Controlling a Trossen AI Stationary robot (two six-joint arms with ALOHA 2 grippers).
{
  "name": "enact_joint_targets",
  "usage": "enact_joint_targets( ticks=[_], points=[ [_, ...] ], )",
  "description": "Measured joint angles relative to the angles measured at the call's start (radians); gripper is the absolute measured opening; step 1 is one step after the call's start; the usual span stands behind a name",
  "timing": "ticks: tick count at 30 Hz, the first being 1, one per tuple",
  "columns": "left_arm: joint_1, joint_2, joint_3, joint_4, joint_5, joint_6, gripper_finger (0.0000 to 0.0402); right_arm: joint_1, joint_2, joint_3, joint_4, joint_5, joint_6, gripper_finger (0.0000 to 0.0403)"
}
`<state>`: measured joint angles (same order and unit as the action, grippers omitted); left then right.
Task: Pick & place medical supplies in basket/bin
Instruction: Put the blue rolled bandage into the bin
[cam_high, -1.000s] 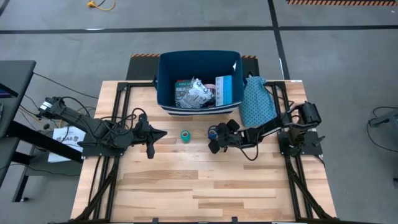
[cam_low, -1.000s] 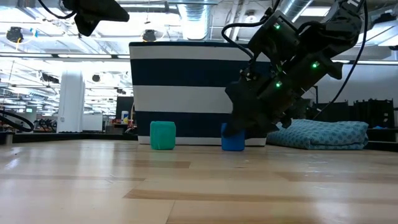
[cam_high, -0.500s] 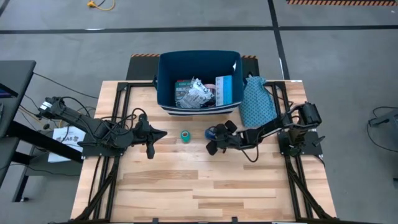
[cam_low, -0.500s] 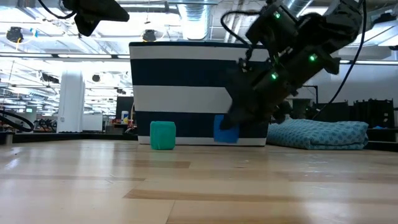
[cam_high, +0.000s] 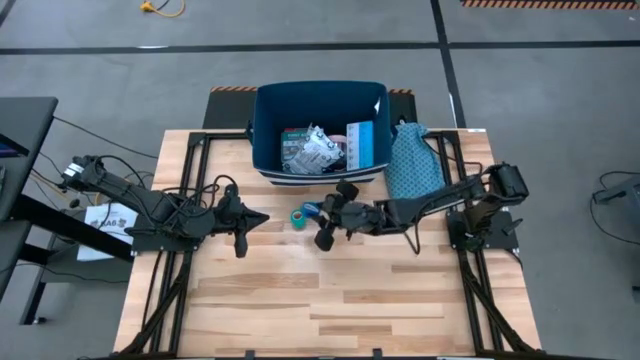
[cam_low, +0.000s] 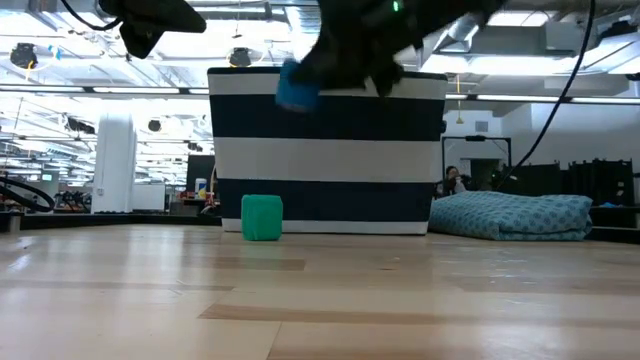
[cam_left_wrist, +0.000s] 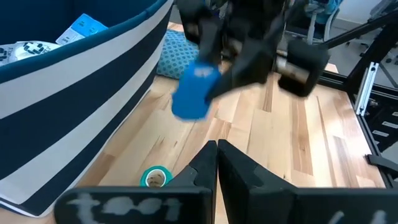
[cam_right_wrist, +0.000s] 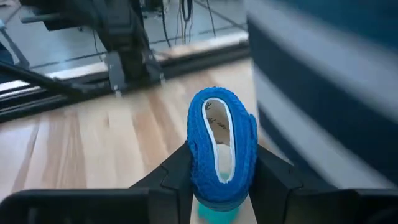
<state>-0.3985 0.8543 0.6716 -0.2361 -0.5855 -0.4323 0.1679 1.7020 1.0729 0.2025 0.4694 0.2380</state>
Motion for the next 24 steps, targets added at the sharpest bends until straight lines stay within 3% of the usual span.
enact_joint_targets(
  ticks=[7, 13, 24],
  points=[
    [0.000, 0.000, 0.000, 0.004, 0.002, 0.007, 0.0000, -0.007, -0.088, 0.108, -0.071, 0.004, -0.178, 0.0111],
    [0.000, 0.000, 0.000, 0.019, 0.001, 0.033, 0.0000, -0.032, -0.113, 0.119, -0.128, 0.004, -0.213, 0.0111],
    [0.048, 0.000, 0.000, 0.084, -0.030, 0.100, 0.0000, -0.236, -0.298, 0.119, -0.135, 0.005, -0.344, 0.0112]
  ],
)
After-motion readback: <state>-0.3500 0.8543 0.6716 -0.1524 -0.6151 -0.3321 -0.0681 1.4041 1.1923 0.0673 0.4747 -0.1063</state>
